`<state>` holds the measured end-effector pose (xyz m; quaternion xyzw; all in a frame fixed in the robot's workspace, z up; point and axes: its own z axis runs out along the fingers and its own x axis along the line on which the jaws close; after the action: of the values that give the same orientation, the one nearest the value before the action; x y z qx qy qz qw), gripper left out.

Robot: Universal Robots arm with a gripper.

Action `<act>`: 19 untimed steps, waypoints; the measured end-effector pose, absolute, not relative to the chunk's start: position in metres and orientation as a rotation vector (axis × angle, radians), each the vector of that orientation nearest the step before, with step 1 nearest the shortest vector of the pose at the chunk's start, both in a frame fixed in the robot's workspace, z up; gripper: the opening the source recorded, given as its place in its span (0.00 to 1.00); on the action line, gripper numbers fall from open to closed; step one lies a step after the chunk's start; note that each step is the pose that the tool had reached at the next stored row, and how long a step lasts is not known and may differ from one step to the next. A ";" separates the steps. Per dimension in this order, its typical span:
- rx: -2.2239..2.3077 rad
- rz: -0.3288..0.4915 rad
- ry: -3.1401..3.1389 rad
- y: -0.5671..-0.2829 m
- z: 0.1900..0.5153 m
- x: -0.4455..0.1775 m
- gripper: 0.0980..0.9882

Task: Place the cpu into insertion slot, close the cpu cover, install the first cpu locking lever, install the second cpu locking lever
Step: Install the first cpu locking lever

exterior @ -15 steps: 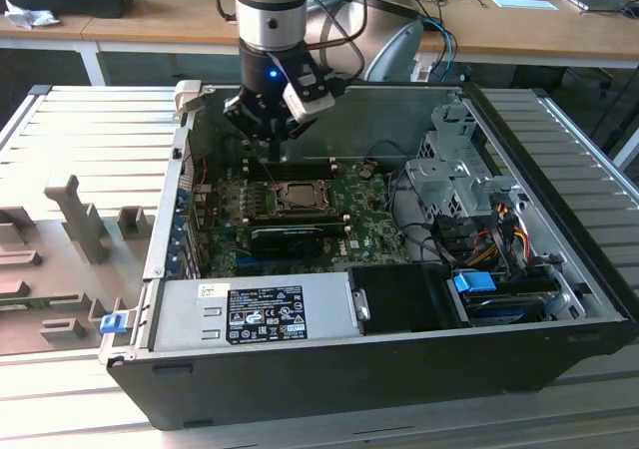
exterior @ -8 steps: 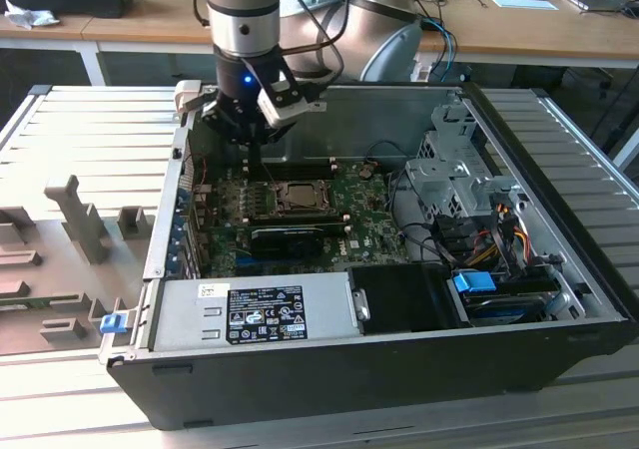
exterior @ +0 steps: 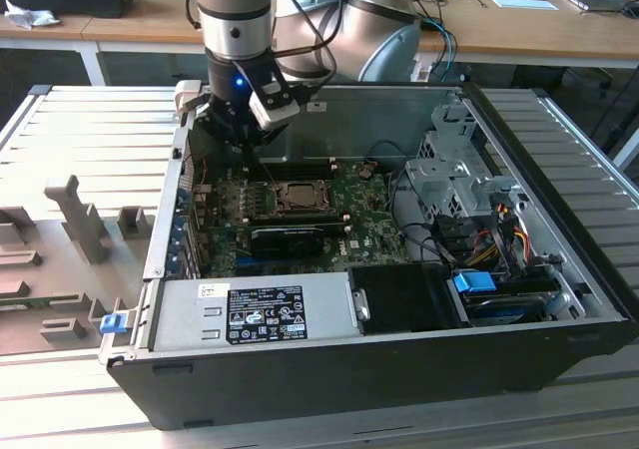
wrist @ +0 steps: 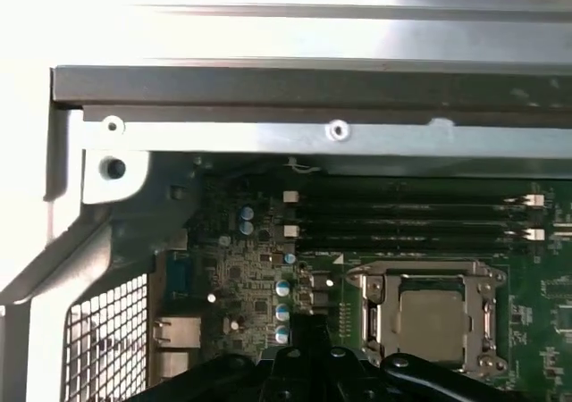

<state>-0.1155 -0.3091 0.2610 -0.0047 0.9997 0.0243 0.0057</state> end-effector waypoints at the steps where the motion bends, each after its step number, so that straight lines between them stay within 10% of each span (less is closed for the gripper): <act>1: -0.016 0.076 3.129 -0.308 0.260 -0.116 0.01; 19: -0.016 0.077 3.131 -0.289 0.253 -0.058 0.01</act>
<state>-0.0583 -0.2890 0.2527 -0.0052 0.9997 0.0245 0.0050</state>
